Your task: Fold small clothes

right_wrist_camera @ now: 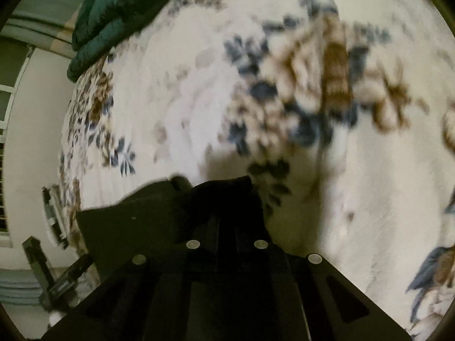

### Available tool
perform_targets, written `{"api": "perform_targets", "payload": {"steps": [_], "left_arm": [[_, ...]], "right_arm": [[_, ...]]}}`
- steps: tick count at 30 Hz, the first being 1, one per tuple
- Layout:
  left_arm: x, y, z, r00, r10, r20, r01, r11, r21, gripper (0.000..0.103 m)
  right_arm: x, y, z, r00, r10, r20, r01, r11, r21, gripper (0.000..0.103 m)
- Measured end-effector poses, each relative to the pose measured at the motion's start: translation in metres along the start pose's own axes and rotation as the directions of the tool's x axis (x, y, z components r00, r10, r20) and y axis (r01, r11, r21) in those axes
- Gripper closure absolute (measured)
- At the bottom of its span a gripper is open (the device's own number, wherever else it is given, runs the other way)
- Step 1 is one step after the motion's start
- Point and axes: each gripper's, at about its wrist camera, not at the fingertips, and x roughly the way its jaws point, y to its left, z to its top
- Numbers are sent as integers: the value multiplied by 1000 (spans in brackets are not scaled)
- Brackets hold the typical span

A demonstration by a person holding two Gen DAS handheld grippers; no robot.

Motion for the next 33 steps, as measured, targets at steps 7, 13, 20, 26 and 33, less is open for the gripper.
{"api": "perform_targets", "payload": {"steps": [7,13,20,26,33], "left_arm": [[2,4,5,1000,-21,-13,21,1000,5,0],[7,7,-23,980,-190,-64,194,979,61,0],[23,-1,-38,928,-353,-120,358,934,22,0],[35,-8,-25,911,-390,-137,397,918,23,0],[46,-13,-21,889,-439,-129,446,895,33,0]], "right_arm": [[20,-10,19,991,-3,-130,6,1000,24,83],[24,-51,-21,941,128,-314,-110,991,77,56],[37,-59,-47,910,234,-342,-210,972,106,53],[30,-76,-61,893,297,-337,-261,954,149,53],[62,-49,-60,810,433,-394,-404,901,160,37]]}}
